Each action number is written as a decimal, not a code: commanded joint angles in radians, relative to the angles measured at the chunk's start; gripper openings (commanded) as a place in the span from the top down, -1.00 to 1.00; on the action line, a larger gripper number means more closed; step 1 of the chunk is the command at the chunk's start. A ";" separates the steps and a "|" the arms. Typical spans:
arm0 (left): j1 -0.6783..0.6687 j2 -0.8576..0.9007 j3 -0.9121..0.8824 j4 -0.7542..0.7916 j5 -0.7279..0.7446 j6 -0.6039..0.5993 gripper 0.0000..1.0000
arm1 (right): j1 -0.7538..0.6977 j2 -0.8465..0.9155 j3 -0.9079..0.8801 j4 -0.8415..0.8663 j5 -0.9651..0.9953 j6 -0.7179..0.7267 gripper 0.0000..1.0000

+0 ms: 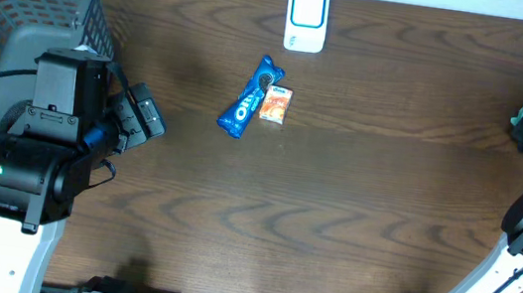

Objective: Scan the item barcode
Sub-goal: 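Carry the wipes pack to the right table edge and release it, then move the right gripper left and grasp the orange Kleenex pack, then lift the Kleenex pack and hold it toward the scanner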

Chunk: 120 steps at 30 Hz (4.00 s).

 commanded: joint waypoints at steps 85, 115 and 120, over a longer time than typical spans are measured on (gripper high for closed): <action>0.005 0.002 0.007 -0.002 -0.012 0.002 -0.96 | 0.915 -0.127 -0.467 0.437 -0.675 0.545 0.32; 0.005 0.002 0.007 -0.002 -0.013 0.003 -0.96 | 0.764 -0.177 -0.467 0.406 -1.212 0.320 0.98; 0.005 0.002 0.007 -0.002 -0.013 0.002 -0.96 | 0.655 -0.178 -0.467 0.371 -1.581 0.092 0.98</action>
